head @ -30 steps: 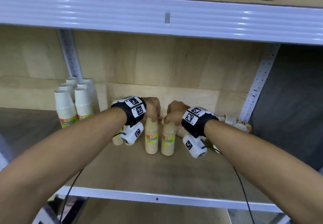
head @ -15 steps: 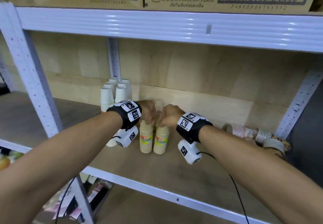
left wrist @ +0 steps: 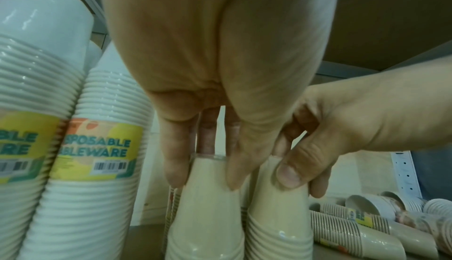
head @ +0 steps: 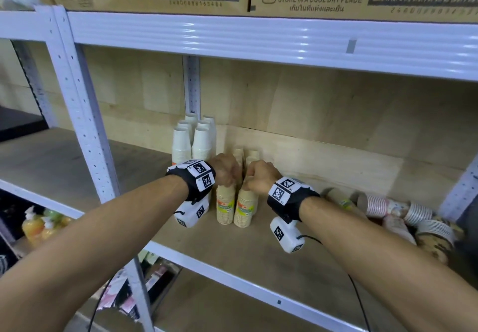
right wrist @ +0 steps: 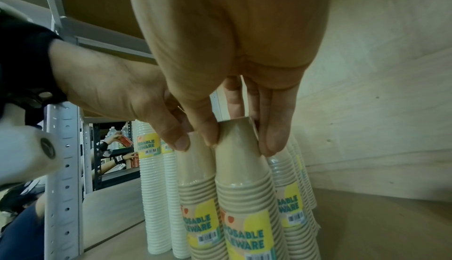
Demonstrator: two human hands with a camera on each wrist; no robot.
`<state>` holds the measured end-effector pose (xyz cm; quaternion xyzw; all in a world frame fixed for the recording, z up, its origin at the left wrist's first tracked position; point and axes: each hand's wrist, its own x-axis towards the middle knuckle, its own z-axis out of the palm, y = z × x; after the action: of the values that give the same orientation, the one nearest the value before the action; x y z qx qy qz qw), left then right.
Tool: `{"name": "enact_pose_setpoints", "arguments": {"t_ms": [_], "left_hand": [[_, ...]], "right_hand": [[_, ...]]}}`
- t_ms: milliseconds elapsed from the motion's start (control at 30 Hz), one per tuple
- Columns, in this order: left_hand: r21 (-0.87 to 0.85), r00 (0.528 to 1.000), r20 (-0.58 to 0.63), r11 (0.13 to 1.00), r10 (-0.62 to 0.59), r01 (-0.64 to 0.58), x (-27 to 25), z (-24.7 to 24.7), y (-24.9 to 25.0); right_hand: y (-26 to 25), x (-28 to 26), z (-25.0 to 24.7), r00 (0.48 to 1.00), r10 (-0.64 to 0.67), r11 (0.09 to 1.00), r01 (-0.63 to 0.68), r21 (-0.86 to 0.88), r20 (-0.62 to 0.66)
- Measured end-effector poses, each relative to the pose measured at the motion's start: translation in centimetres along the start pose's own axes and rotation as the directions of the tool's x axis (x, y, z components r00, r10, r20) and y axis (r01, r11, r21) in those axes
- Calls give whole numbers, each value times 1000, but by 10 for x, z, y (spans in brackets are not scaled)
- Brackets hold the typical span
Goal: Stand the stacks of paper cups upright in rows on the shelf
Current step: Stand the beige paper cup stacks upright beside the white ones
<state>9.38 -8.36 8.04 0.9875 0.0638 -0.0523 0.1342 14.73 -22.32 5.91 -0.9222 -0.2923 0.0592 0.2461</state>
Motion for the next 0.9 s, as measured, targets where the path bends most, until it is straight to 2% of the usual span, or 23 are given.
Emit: {"name": "enact_pose_setpoints", "arguments": {"t_ms": [400, 600, 900], "left_hand": [[-10, 996, -89, 1000, 1, -2, 11, -9, 0], [-44, 991, -135, 999, -1, -5, 24, -22, 15], [-78, 984, -119, 987, 129, -139, 58, -15, 69]], "right_hand": [[8, 8, -1, 998, -56, 998, 56, 2, -24], [21, 6, -9, 994, -62, 997, 57, -51, -95], [88, 0, -42, 970, 93, 990, -114, -84, -225]]}}
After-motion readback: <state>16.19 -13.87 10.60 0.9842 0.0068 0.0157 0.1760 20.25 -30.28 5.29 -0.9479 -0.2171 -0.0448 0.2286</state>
